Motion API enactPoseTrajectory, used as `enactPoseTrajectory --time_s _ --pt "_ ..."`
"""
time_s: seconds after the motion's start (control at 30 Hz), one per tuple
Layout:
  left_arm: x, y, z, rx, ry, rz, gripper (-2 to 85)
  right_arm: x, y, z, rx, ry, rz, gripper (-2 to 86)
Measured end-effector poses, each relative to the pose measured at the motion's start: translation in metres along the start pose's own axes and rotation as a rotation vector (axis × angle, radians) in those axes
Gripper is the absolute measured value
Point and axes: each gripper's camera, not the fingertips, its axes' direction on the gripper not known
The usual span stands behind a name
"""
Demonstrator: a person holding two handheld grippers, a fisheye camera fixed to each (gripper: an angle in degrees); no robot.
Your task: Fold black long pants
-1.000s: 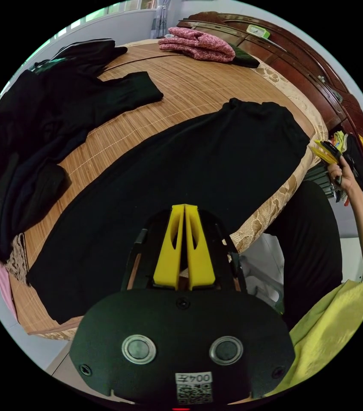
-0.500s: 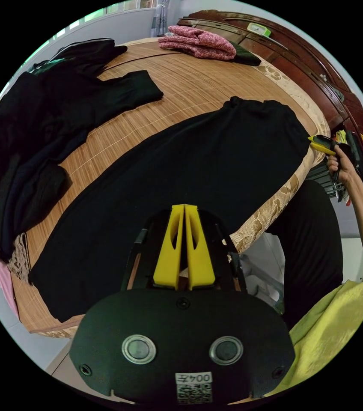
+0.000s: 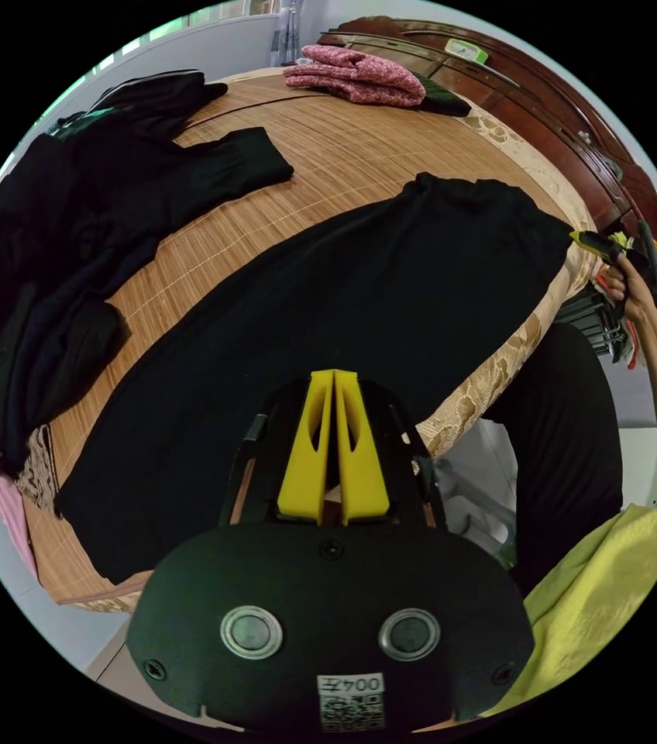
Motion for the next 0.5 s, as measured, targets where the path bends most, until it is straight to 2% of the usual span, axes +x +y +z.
enactPoseTrajectory --time_s 0.1,0.2,0.27,0.33,0.4,0.5 --pt "-0.003 0.011 0.016 0.006 0.005 -0.007 0.4 -0.002 -0.001 0.024 -0.143 0.052 0.017 4.0" --pt "-0.006 0.025 0.033 0.017 0.004 -0.015 0.4 -0.006 0.002 0.021 -0.112 -0.054 0.042 4.6" --pt "-0.007 0.034 0.044 0.021 -0.005 -0.012 0.4 -0.011 0.0 0.005 -0.122 -0.024 0.105 6.5" --pt "-0.007 0.046 0.06 0.019 -0.028 0.005 0.3 -0.022 0.002 -0.017 -0.043 0.043 0.123 7.2" --pt "-0.006 0.055 0.072 0.018 -0.051 0.021 0.3 -0.047 0.008 -0.034 0.019 0.033 0.064 7.1" --pt "-0.005 0.075 0.094 0.021 -0.094 0.036 0.3 -0.109 0.023 -0.034 -0.008 -0.075 -0.071 6.8"
